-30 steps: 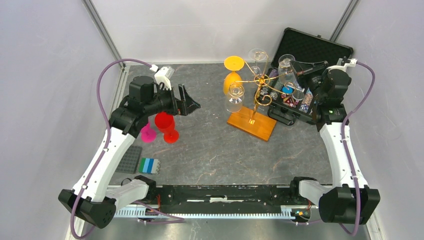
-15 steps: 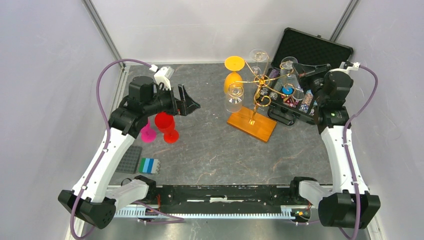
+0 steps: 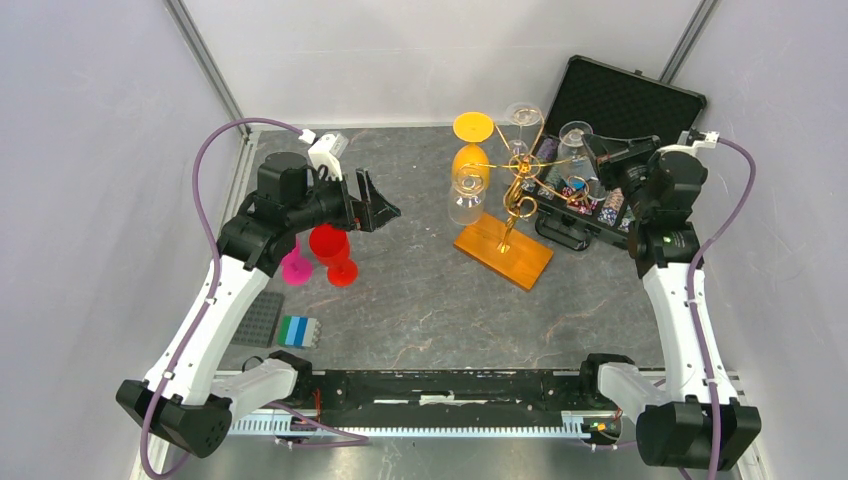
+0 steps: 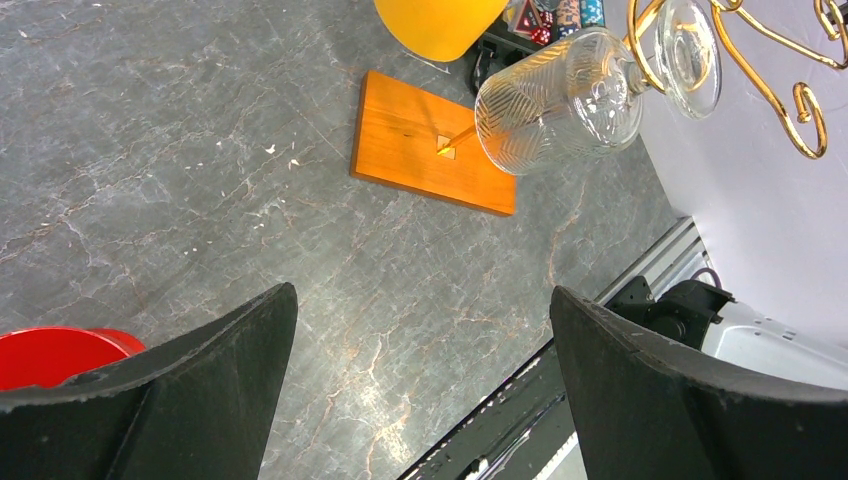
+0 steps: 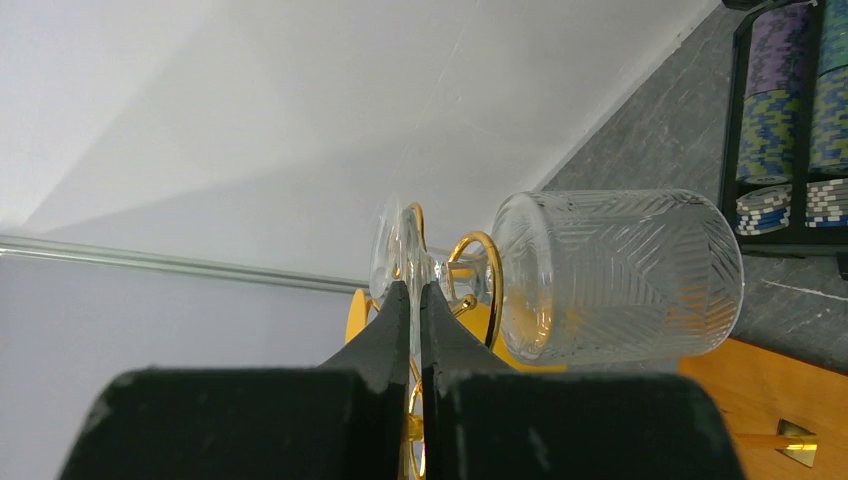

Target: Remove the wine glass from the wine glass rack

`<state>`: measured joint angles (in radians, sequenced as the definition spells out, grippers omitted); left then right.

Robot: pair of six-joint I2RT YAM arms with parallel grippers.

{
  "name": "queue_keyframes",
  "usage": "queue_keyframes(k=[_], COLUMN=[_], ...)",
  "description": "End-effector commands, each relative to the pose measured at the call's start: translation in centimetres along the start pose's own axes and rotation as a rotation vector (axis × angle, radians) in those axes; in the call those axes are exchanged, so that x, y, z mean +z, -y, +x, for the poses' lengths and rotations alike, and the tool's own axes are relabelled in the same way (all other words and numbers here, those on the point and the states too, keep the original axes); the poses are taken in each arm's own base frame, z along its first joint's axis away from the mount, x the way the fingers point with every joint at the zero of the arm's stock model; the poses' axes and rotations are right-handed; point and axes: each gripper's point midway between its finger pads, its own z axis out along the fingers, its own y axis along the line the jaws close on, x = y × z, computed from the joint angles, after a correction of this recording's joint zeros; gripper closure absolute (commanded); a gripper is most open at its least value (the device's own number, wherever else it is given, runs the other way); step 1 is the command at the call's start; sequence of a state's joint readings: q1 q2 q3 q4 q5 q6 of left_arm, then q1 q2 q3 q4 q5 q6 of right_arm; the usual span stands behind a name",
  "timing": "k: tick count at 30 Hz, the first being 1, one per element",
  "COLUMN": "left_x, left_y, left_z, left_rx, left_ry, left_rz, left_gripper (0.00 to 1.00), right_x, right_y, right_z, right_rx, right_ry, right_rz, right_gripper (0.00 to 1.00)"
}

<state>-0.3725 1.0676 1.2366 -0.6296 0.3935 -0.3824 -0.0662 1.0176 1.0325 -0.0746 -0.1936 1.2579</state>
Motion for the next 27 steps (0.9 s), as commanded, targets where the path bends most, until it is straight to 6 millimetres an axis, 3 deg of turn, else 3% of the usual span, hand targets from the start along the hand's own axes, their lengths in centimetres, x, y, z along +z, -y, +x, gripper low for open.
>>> queue_keyframes(k=[1, 6, 15, 27], left_x=[-0.3, -0.4, -0.4, -0.3], left_y=[0.0, 0.0, -0.1, 0.1], left_z=[-0.6, -0.6, -0.5, -0.6], left_rx=[0.023, 0.027, 0.027, 0.019], left_ry=[0.03, 0.033, 0.031, 0.032], left_rz=[-0.003, -0.005, -0.005, 0.002], left_gripper=[0.0, 0.0, 0.0, 0.0], right_x=[-1.4, -2.7, -3.1, -5.0], right_y=[-3.1, -3.5, -3.2, -4.1], right_z=[-2.2, -3.7, -2.5, -2.3], right_rx=[-0.027, -0.004, 0.021, 0.052], right_ry=[0.113, 0.207, 0.146, 0.16], right_rz=[-0.097, -0.099, -0.088, -0.149], right_gripper=[1.0, 1.0, 1.0, 1.0])
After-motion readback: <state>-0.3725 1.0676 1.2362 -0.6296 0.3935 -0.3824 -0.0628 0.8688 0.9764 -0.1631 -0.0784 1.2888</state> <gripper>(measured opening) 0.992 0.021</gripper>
